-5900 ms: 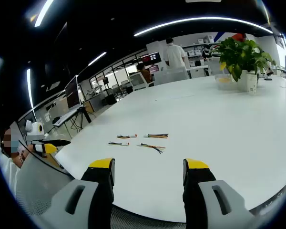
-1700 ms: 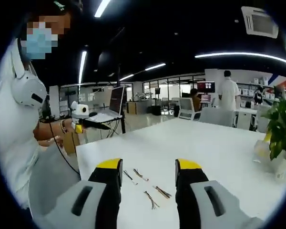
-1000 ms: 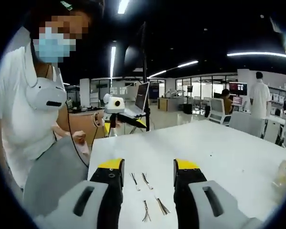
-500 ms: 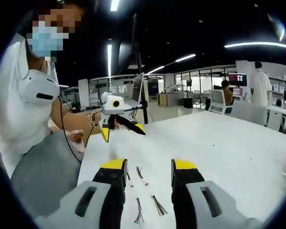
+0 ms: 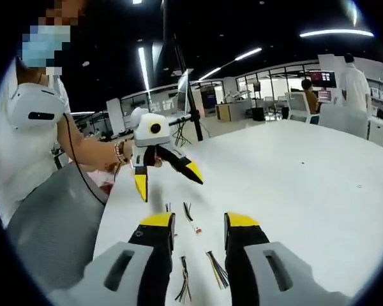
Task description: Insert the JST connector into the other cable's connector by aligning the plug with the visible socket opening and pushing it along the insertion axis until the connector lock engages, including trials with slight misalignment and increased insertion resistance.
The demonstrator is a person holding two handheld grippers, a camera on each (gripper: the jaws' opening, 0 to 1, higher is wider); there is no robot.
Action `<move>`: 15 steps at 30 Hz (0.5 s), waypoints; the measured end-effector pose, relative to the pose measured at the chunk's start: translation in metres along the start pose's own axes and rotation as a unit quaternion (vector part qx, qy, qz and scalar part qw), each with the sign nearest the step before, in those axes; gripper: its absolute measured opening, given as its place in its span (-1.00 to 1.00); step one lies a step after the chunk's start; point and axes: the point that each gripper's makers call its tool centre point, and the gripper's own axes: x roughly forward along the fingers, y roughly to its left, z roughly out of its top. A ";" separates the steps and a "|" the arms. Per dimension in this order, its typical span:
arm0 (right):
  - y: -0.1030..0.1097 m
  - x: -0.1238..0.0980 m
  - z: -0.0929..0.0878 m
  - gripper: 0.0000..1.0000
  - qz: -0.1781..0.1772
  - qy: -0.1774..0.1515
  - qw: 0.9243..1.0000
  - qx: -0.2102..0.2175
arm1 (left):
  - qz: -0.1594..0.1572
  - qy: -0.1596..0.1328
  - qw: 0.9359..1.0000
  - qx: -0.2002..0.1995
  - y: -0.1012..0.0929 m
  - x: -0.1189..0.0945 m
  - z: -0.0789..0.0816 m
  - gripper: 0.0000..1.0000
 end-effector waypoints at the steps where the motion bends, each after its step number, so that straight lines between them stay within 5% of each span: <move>1: 0.000 0.002 -0.008 -0.42 0.003 0.008 1.000 0.000 | 0.001 0.007 1.000 0.002 -0.001 0.004 -0.005 0.15; 15: -0.009 0.028 -0.054 -0.56 -0.012 0.049 0.999 -0.018 | -0.011 0.022 1.000 0.001 0.007 0.027 -0.031 -0.21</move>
